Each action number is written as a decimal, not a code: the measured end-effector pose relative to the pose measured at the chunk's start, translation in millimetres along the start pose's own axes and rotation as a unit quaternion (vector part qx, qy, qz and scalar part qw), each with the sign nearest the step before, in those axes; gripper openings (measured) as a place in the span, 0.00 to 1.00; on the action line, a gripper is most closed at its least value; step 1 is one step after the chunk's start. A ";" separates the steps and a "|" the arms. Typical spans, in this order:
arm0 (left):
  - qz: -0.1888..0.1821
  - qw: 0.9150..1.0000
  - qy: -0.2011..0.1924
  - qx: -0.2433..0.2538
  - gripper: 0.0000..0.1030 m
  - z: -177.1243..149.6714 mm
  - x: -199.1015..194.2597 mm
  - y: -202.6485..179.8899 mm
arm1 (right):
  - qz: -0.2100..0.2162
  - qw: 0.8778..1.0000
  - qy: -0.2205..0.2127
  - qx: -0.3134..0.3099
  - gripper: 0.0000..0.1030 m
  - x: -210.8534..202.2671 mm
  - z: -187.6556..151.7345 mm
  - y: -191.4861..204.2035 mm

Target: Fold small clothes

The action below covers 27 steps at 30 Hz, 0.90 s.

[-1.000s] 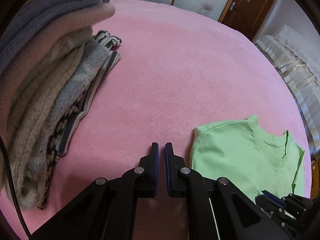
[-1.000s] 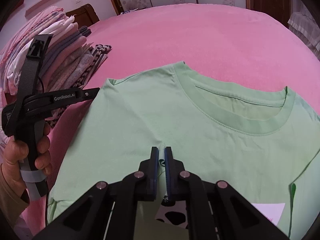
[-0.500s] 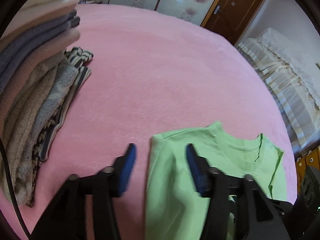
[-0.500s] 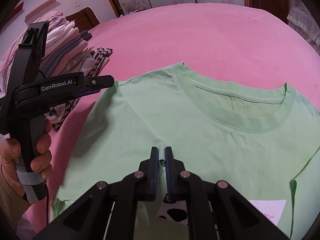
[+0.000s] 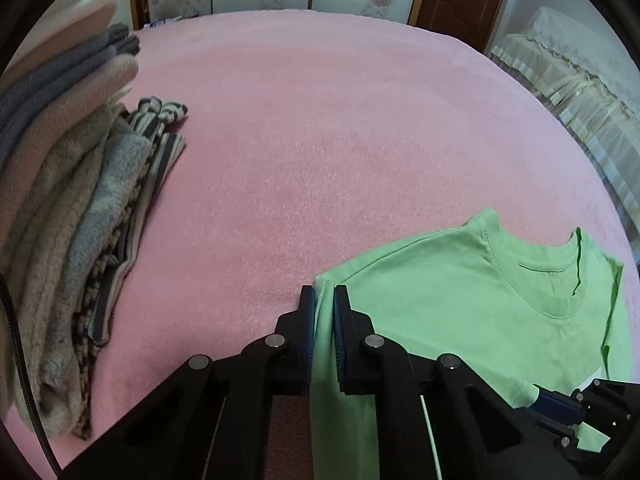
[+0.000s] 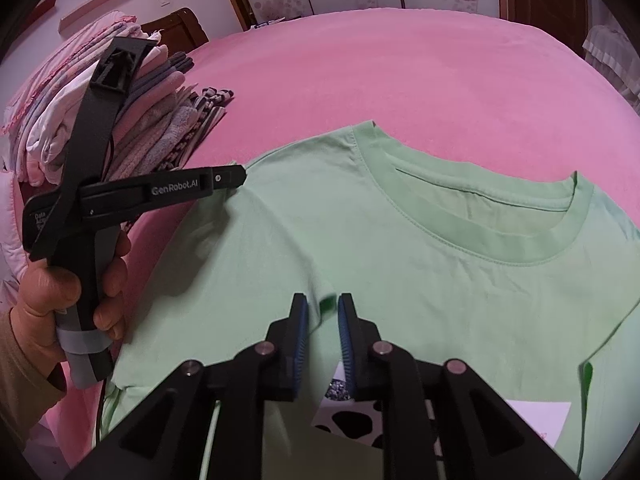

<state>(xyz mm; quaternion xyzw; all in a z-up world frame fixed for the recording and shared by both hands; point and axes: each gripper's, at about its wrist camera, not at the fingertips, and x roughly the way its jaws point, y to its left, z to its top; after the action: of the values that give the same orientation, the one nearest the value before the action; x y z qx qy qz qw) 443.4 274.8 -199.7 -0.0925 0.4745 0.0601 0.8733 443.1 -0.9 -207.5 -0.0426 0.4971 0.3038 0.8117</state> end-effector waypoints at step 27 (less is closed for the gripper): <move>0.070 0.996 -0.009 0.050 0.47 -19.1 -74.0 -40.0 | 0.001 0.999 -0.023 0.025 0.13 -61.1 -22.2 8.8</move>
<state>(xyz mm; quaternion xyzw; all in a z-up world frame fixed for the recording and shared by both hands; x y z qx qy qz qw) 395.4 230.3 -143.6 -0.0151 0.4748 0.0982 0.8745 401.3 -29.5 -165.7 -0.0149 0.4855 0.2930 0.8235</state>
